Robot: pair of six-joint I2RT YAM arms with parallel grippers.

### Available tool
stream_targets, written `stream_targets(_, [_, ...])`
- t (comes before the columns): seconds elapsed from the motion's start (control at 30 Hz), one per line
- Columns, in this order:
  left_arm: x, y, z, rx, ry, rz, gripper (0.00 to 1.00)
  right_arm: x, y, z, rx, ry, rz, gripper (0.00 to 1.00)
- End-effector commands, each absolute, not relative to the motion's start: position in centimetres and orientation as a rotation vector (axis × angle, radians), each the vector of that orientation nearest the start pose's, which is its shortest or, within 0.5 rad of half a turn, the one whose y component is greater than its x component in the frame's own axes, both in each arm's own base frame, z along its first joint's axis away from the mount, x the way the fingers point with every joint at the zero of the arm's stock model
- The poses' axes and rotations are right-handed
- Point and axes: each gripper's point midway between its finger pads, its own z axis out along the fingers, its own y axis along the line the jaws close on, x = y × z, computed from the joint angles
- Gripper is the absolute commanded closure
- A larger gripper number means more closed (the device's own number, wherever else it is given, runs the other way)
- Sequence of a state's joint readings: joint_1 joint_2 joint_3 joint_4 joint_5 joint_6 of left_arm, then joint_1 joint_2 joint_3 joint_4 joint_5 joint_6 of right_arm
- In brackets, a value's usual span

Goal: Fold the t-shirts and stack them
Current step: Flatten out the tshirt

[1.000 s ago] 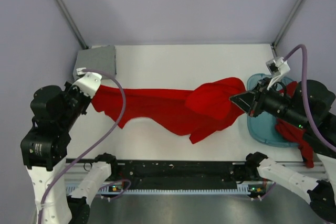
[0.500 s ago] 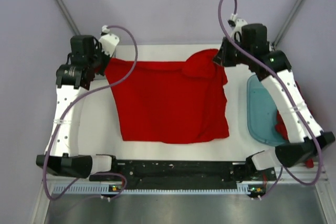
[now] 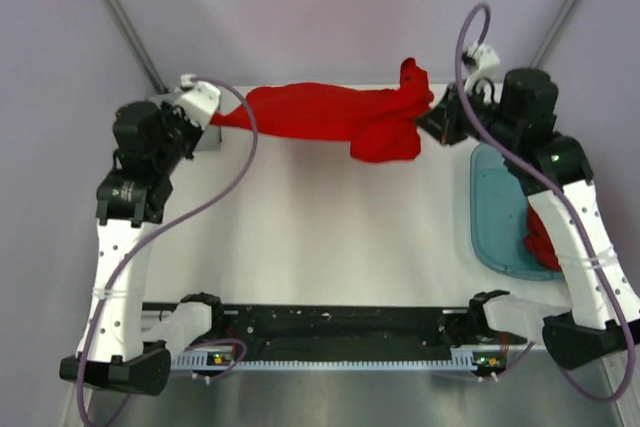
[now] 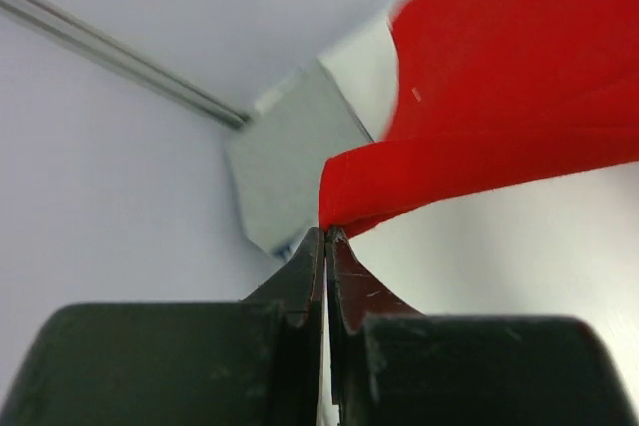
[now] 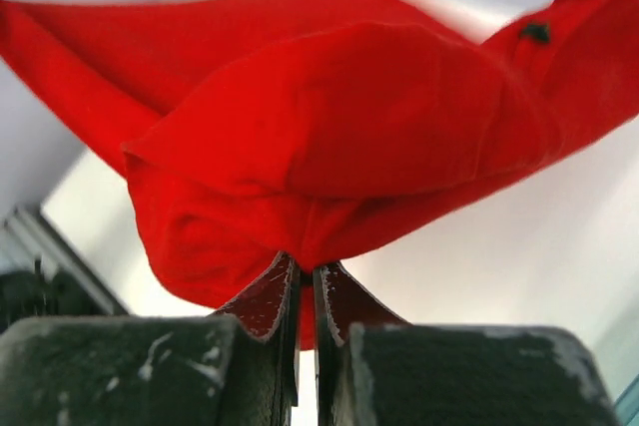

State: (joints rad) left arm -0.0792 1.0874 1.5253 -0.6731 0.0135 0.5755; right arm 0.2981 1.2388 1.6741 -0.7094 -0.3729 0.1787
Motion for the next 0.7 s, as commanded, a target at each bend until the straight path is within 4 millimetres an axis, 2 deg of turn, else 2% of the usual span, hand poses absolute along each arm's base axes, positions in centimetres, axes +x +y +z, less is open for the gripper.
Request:
stream_targets(0.0, [32.5,-1.7,27.9,0.760,1.927,0.233,1.00,28.9,18.0,28.0,-0.409,2.130,0.789,1.00])
stream_targets(0.1, [31.1,-1.8,19.9,0.805,2.047,0.186,1.00,28.5,16.9,19.4,-0.312,2.324,0.719,1.00])
stream_targets(0.2, [29.5,-1.9,13.1,0.854,2.156,0.138,1.00,28.4,15.6,13.2,-0.195,2.494,0.622,0.73])
stream_targets(0.3, [28.0,-1.3,8.6,0.893,2.276,0.129,1.00,27.6,14.2,9.0,-0.084,2.659,0.512,0.55])
stream_targets(0.4, [26.8,-0.4,5.6,0.912,2.366,0.157,1.00,26.2,12.8,7.6,-0.028,2.720,0.365,0.48])
stream_targets(0.43, [26.4,-0.3,5.3,0.913,2.376,0.156,1.00,25.8,12.4,7.6,-0.022,2.719,0.311,0.46])
stream_targets(0.5, [26.0,-0.2,5.2,0.905,2.378,0.162,1.00,24.8,13.0,8.4,-0.061,2.682,0.268,0.45])
stream_targets(0.67, [25.1,0.2,6.2,0.877,2.352,0.181,1.00,20.6,18.1,9.8,-0.311,2.598,0.297,0.45])
